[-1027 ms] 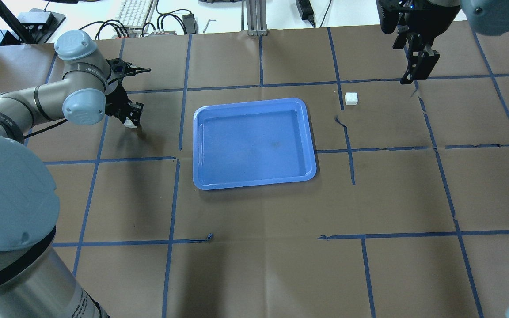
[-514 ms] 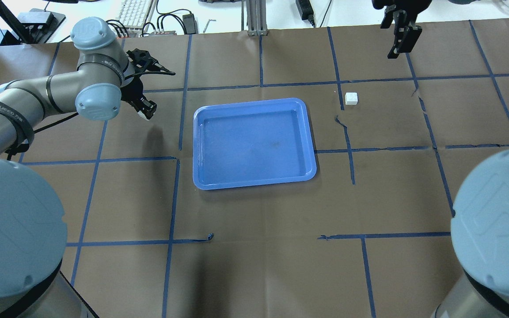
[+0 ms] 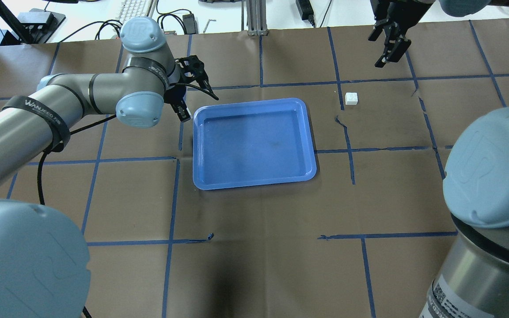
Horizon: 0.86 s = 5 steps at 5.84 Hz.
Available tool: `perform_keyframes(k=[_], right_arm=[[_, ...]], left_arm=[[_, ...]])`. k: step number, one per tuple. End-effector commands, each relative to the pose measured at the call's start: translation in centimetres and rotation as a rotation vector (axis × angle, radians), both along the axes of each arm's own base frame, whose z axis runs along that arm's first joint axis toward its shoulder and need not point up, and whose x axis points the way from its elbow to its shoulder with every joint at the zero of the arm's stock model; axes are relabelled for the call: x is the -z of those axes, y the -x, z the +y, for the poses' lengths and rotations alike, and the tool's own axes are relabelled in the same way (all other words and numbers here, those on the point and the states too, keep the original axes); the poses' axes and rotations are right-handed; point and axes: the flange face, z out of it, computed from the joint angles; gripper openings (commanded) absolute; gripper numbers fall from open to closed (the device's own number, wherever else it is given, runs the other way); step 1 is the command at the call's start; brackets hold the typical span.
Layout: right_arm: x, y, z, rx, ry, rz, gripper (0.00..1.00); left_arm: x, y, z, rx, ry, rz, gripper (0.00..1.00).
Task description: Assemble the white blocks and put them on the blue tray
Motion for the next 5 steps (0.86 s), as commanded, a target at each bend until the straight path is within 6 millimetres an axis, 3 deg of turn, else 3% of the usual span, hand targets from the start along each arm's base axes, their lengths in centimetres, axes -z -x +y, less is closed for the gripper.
perform_keyframes(k=[1, 2, 3, 5], right_arm=[[5.7, 0.8, 0.8, -0.034, -0.014, -0.162, 0.98], [8.5, 1.6, 1.9, -0.031, 0.002, -0.19, 0.98], [10.6, 1.9, 2.7, -0.05, 0.037, -0.22, 0.98], [13.3, 2.4, 3.1, -0.068, 0.035, -0.227, 0.97]], left_arm=[[0.8, 9.8, 3.9, 0.173, -0.005, -0.001, 0.04], [1.3, 12.7, 5.6, 0.222, -0.019, 0.012, 0.04], [2.3, 13.9, 6.9, 0.242, -0.039, 0.006, 0.04], [4.8, 13.8, 7.6, 0.251, -0.084, -0.005, 0.04]])
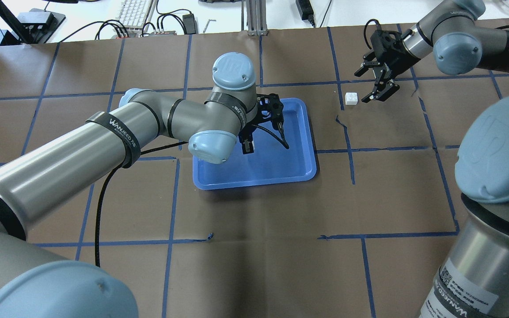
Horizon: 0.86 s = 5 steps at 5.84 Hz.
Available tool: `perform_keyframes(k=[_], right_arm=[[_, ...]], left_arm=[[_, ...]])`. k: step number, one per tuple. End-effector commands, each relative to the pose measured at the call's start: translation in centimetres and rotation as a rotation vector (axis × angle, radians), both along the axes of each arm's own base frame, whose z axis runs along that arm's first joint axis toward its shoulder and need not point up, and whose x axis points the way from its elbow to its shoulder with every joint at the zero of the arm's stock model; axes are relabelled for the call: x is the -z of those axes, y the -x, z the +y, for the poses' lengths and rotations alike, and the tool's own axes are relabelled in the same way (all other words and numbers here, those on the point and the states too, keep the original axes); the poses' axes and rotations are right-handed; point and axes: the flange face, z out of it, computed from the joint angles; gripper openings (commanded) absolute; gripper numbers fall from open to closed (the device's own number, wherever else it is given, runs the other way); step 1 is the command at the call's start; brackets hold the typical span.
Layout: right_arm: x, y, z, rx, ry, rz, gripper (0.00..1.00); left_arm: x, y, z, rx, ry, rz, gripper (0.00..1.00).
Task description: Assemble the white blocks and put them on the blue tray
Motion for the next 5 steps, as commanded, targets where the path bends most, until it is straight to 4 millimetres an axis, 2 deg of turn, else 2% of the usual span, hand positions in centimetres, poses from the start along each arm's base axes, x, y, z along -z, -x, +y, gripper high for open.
perform_keyframes(k=[1, 2, 4, 5], right_arm=[[2.6, 0.3, 0.4, -0.008, -0.016, -0.01, 0.97], [3.6, 0.2, 0.9, -0.01, -0.026, -0.012, 0.98], [4.3, 0.2, 1.1, -0.008, -0.025, -0.009, 0.95], [4.3, 0.2, 1.0, -0.002, -0.026, -0.009, 0.88]], left_arm=[[1.4, 0.2, 0.2, 0.006, -0.008, -0.004, 0.04], [1.4, 0.2, 0.2, 0.0, -0.002, 0.002, 0.05], [1.5, 0.2, 0.2, -0.001, 0.0, 0.003, 0.07], [2.0, 0.2, 0.3, -0.006, -0.009, 0.001, 0.63]])
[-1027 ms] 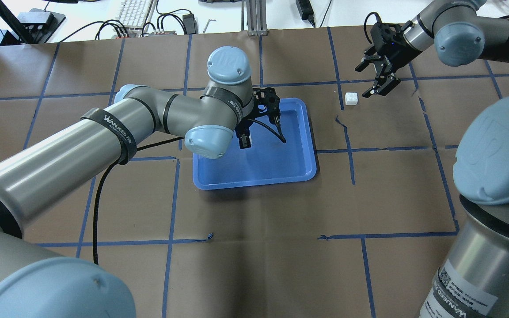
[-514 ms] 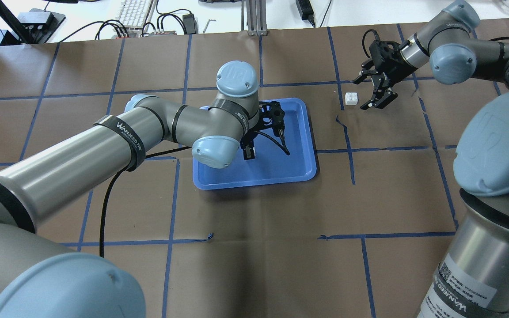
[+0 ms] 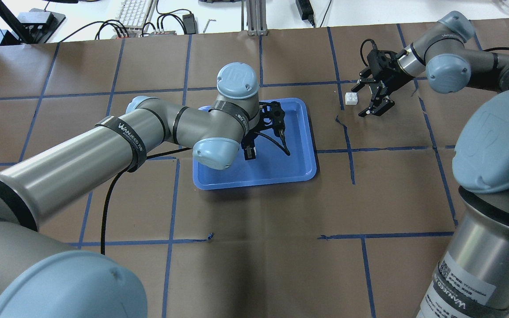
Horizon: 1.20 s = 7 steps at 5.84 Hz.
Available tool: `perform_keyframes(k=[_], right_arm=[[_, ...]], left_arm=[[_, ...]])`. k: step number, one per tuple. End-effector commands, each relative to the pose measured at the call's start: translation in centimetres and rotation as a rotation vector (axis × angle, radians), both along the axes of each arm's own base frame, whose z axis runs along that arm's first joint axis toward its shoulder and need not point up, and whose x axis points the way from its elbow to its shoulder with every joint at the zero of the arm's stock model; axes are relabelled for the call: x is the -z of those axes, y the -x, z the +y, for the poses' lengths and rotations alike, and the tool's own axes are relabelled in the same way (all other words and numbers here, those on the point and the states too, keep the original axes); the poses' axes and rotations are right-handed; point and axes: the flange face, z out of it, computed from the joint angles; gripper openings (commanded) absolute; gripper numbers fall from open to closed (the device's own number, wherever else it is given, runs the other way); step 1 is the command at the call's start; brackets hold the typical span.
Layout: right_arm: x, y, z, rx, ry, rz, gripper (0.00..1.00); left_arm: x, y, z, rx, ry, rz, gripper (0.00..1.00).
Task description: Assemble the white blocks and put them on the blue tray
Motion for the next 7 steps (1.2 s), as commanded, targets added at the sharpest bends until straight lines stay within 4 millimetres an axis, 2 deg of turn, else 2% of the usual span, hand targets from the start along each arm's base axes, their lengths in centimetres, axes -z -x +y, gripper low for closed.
perform_keyframes(k=[1, 2, 3, 4, 6, 7], right_arm=[[-0.1, 0.0, -0.1, 0.004, 0.002, 0.002, 0.74], [-0.5, 0.1, -0.3, 0.006, 0.009, 0.006, 0.58], [-0.5, 0.1, -0.4, 0.008, 0.01, 0.005, 0.46], [-0.7, 0.1, -0.5, 0.008, 0.013, 0.006, 0.38], [-0.9, 0.2, -0.6, 0.008, 0.023, 0.008, 0.3], [-2.2, 0.2, -0.7, 0.026, 0.031, 0.014, 0.29]], left_arm=[[1.2, 0.0, 0.1, -0.022, -0.016, -0.006, 0.8], [0.3, 0.0, 0.0, -0.023, -0.002, 0.0, 0.9], [-2.1, -0.6, -0.1, -0.033, 0.02, 0.005, 0.9], [-5.4, -1.0, 0.3, -0.036, 0.011, 0.0, 0.9], [-13.6, -4.7, 2.7, -0.155, -0.05, -0.016, 0.9], [-18.1, -6.7, 4.7, -0.23, -0.075, 0.008, 0.98]])
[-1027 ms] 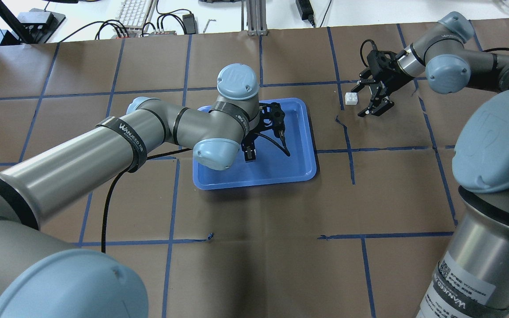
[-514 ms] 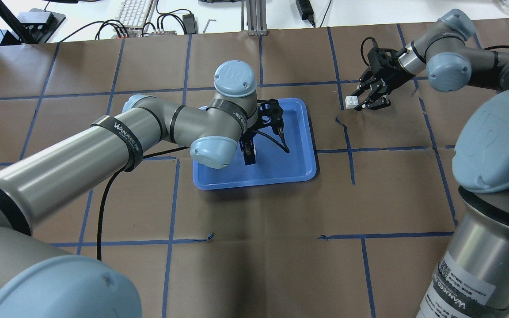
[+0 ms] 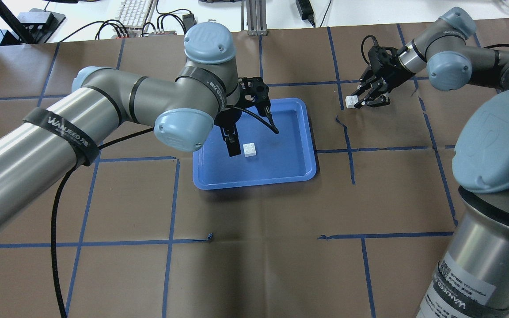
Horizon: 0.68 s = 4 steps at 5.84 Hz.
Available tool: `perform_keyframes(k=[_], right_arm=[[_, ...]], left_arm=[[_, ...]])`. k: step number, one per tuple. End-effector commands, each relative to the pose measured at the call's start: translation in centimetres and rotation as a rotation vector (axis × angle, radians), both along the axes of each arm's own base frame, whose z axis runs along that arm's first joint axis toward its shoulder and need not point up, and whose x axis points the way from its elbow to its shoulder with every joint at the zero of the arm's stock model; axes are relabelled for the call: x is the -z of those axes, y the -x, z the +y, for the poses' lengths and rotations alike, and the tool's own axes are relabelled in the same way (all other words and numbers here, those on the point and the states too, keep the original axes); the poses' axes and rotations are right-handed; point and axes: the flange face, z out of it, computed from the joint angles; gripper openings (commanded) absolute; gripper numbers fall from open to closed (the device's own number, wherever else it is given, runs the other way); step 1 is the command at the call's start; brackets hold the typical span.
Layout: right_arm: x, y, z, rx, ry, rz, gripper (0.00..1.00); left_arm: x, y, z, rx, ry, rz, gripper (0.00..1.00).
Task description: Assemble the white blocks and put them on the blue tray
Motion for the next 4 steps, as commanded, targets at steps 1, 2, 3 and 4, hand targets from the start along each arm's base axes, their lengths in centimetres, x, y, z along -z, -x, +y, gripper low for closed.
perform_keyframes(k=[1, 2, 3, 4], right_arm=[[-4.5, 0.2, -0.3, 0.02, 0.05, 0.026, 0.29], [-8.0, -0.2, 0.4, 0.021, 0.084, 0.032, 0.29], [-10.0, -1.0, 1.2, 0.012, 0.09, 0.033, 0.28], [-10.7, -2.7, 2.9, -0.006, 0.083, 0.027, 0.28]], left_arm=[[-7.4, -3.6, 3.3, -0.126, -0.008, 0.021, 1.0], [-9.1, -4.0, 3.8, -0.144, 0.016, 0.028, 1.0], [-10.8, -4.2, 4.2, -0.325, 0.039, 0.031, 1.0], [-12.2, -5.8, 4.8, -0.464, 0.014, 0.014, 1.0]])
